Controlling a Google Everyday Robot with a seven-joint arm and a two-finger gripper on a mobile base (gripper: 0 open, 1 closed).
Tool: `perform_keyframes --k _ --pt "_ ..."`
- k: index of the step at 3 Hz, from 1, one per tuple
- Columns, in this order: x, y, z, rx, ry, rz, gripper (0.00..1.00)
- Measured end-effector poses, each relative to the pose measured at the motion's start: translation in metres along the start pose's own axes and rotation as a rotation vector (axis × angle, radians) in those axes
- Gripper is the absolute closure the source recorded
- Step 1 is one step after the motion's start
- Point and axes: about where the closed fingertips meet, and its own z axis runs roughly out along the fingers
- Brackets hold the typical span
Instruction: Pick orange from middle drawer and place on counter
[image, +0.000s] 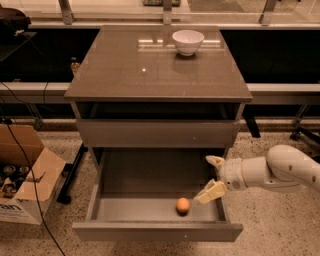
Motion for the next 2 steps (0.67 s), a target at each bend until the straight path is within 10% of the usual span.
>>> perform_keyframes --k 2 --pt "0.010 -0.004 0.017 0.018 0.007 0.019 0.00"
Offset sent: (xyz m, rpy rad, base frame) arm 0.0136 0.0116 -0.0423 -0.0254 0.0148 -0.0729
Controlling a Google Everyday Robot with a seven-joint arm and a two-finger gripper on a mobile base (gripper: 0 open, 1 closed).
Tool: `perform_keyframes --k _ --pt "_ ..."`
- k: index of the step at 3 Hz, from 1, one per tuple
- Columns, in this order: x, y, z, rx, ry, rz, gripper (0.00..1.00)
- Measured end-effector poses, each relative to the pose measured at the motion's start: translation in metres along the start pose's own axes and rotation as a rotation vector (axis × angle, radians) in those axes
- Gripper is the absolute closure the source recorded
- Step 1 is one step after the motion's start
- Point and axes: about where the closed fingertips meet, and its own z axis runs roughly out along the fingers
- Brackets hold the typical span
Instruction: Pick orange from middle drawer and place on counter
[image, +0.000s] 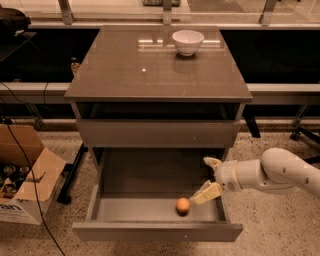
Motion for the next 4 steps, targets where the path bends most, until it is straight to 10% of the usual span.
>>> perform_keyframes --k 4 --pt "0.110 -0.037 0.135 0.059 -0.023 0.171 0.00"
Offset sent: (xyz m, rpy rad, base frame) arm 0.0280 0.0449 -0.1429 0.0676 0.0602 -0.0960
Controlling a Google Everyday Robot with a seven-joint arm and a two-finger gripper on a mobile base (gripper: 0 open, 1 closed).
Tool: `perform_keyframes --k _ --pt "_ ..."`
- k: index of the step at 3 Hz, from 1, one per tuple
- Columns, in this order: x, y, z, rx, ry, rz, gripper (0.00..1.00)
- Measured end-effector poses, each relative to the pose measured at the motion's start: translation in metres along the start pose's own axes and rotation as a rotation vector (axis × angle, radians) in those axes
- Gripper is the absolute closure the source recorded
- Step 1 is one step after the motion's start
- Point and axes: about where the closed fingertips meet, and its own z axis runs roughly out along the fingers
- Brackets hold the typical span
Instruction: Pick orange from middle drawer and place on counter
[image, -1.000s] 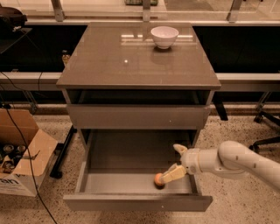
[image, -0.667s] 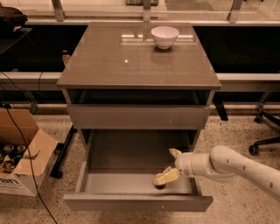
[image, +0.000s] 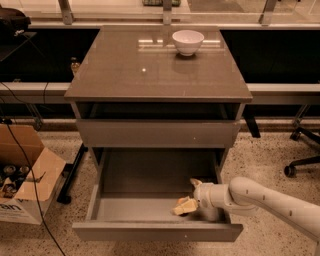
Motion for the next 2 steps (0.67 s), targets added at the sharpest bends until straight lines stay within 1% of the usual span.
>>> perform_keyframes --k 1,2 --pt "0.018 -0.009 0.004 0.030 0.027 0.028 0.00" --pt "0.032 -0.017 -0.001 0.071 0.058 0.057 0.19"
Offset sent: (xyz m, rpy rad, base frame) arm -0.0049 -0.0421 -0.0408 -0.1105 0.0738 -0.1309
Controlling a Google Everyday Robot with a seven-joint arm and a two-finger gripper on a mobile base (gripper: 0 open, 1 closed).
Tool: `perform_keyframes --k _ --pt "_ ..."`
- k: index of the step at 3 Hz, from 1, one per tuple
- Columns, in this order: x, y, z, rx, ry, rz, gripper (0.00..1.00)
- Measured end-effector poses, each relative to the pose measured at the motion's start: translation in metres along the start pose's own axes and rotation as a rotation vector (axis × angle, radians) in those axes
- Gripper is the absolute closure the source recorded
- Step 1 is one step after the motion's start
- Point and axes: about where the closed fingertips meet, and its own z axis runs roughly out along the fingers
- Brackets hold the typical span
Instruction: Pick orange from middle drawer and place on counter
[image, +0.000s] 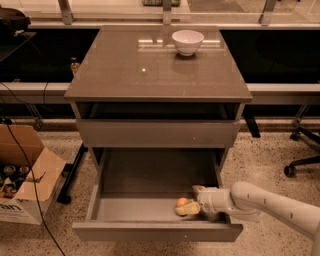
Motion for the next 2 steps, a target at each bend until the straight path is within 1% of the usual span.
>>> perform_keyframes --k 1,2 --pt "0.0099 -0.0015 -0.0036 0.017 0.023 0.017 0.42" --pt "0.0169 0.0059 -0.0038 0.005 0.034 0.033 0.65"
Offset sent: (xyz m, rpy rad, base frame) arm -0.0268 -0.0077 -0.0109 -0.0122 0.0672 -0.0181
